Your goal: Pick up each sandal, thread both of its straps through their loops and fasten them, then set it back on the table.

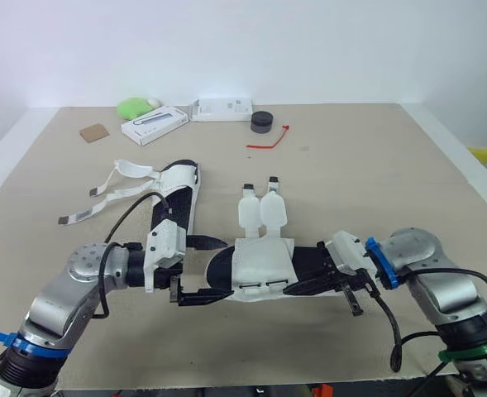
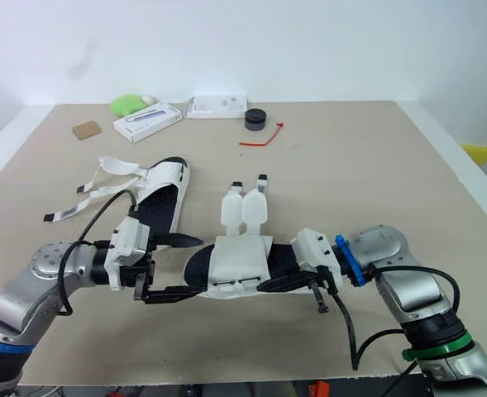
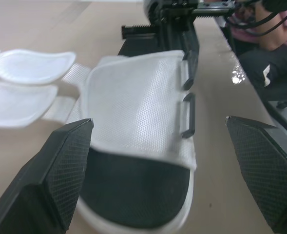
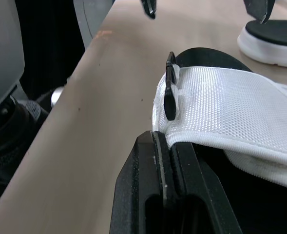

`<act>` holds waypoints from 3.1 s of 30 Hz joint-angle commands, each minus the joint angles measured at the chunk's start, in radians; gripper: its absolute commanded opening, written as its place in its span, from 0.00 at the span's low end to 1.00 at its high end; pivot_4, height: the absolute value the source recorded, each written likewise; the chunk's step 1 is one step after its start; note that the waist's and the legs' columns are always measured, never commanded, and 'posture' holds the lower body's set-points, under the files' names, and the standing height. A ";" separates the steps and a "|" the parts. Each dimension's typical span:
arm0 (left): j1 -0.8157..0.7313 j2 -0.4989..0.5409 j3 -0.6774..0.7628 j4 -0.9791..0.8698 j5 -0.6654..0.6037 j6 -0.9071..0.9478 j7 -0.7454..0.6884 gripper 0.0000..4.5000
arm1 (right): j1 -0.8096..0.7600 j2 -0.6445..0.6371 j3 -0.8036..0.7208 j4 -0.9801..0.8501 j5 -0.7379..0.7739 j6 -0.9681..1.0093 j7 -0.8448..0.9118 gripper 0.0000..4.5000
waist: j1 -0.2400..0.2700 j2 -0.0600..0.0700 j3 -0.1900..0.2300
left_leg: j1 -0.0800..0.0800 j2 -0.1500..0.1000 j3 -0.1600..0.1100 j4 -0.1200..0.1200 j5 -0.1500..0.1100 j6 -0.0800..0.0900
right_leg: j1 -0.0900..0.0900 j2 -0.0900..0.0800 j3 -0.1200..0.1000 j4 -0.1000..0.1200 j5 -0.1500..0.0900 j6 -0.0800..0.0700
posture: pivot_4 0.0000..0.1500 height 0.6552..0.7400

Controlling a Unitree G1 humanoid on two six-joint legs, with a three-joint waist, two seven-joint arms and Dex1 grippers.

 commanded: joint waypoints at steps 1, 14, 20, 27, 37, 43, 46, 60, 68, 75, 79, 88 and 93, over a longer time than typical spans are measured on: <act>0.010 0.008 0.021 -0.028 -0.010 -0.023 -0.005 1.00 | 0.005 -0.014 -0.019 -0.013 -0.001 -0.036 0.016 0.01 | 0.000 0.000 0.000 | 0.000 0.000 0.000 0.000 0.000 0.000 | 0.000 0.000 0.000 0.000 0.000 0.000 | 1.00 1.00; -0.011 0.000 -0.005 -0.009 0.007 -0.033 -0.015 1.00 | -0.063 0.005 -0.023 0.114 -0.034 -0.139 0.029 0.01 | -0.001 0.000 0.000 | 0.002 0.000 0.001 0.000 0.000 0.000 | 0.000 0.000 0.002 0.001 0.000 0.000 | 1.00 1.00; -0.026 -0.005 -0.013 0.017 0.013 -0.043 -0.020 1.00 | -0.065 0.029 0.000 0.157 -0.057 -0.165 0.028 0.01 | 0.000 -0.001 0.000 | 0.001 0.000 0.002 0.000 0.000 0.000 | 0.000 0.000 0.001 0.001 0.000 -0.001 | 1.00 1.00; -0.027 -0.009 -0.017 0.028 0.013 -0.044 -0.017 1.00 | -0.051 0.020 0.014 0.202 -0.080 -0.193 0.049 0.01 | 0.000 -0.001 0.000 | 0.002 0.000 0.001 0.000 -0.001 0.000 | 0.001 0.000 0.002 0.001 0.000 0.000 | 1.00 1.00; -0.018 -0.002 -0.016 0.044 0.022 -0.062 -0.026 1.00 | -0.060 -0.027 -0.040 0.177 -0.016 -0.135 0.068 0.73 | 0.000 -0.001 0.000 | 0.003 0.000 0.001 0.000 -0.001 0.000 | 0.001 0.000 0.003 0.001 0.000 0.000 | 1.00 1.00; -0.013 -0.006 -0.014 0.041 0.027 -0.066 -0.010 1.00 | -0.007 -0.090 -0.102 0.115 0.060 -0.055 0.062 0.73 | 0.000 -0.001 0.000 | 0.003 0.000 0.001 0.000 -0.001 0.000 | 0.001 0.000 0.003 0.001 0.000 0.000 | 1.00 1.00; -0.029 -0.016 -0.012 0.067 0.045 -0.075 0.011 1.00 | 0.018 -0.118 -0.185 0.079 0.155 0.082 0.014 0.73 | 0.001 -0.001 0.000 | 0.003 0.000 0.001 0.000 -0.001 0.000 | 0.001 0.000 0.003 0.001 0.000 0.000 | 1.00 1.00; -0.100 -0.059 -0.069 0.168 0.119 -0.147 -0.008 1.00 | -0.041 -0.063 -0.240 0.020 0.244 0.274 -0.119 0.85 | 0.001 -0.001 0.001 | 0.001 0.000 0.002 0.000 -0.001 0.000 | 0.002 0.000 0.003 0.001 0.000 0.000 | 1.00 1.00; -0.180 -0.077 -0.108 0.278 0.189 -0.202 -0.042 0.89 | -0.049 -0.056 -0.229 0.008 0.217 0.249 -0.101 1.00 | 0.001 -0.001 0.001 | 0.001 0.000 0.002 0.000 -0.001 0.000 | 0.002 0.000 0.004 0.000 0.001 0.001 | 1.00 1.00; -0.242 -0.087 -0.142 0.352 0.219 -0.244 -0.107 0.20 | -0.053 -0.040 -0.225 0.009 0.187 0.199 -0.116 1.00 | -0.001 -0.001 0.001 | -0.001 0.000 0.002 0.000 -0.002 0.002 | 0.002 0.001 0.004 0.000 0.000 0.001 | 1.00 1.00; -0.270 -0.100 -0.167 0.378 0.238 -0.256 -0.126 0.01 | -0.053 -0.027 -0.228 0.007 0.179 0.187 -0.128 1.00 | 0.001 -0.001 0.001 | 0.000 0.000 0.002 0.000 -0.002 0.002 | 0.002 0.000 0.004 0.000 0.000 0.001 | 1.00 1.00; -0.262 -0.084 -0.220 0.415 0.327 -0.297 -0.152 0.01 | -0.059 0.016 -0.251 -0.003 0.237 0.301 -0.244 1.00 | 0.000 -0.001 0.001 | -0.003 0.000 0.002 0.000 -0.002 0.002 | 0.002 0.001 0.005 0.001 0.000 0.001 | 1.00 1.00; -0.275 -0.086 -0.234 0.451 0.376 -0.306 -0.135 0.01 | -0.079 0.031 -0.235 0.023 0.223 0.302 -0.254 1.00 | 0.000 -0.001 0.001 | -0.003 0.000 0.002 0.000 -0.002 0.002 | 0.002 0.000 0.005 0.001 0.000 0.001 | 1.00 1.00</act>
